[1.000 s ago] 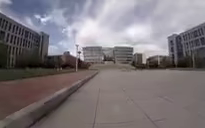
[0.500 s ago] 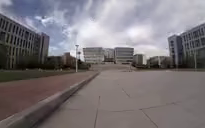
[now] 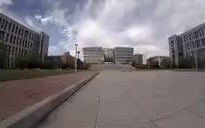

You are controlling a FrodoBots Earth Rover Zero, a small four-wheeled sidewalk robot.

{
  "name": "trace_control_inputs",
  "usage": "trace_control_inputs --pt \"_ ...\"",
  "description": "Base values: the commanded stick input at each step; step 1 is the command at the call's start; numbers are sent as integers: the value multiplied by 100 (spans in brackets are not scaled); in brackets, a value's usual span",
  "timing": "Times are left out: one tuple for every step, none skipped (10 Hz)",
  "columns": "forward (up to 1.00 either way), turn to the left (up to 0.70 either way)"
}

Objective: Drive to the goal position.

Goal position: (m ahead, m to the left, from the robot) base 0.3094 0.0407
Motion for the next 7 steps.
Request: trace_control_inputs --pt "30 0" --pt "15 0" --pt "1 0" --pt "0 0" --pt "0 0" --pt "0 0" --pt "0 0"
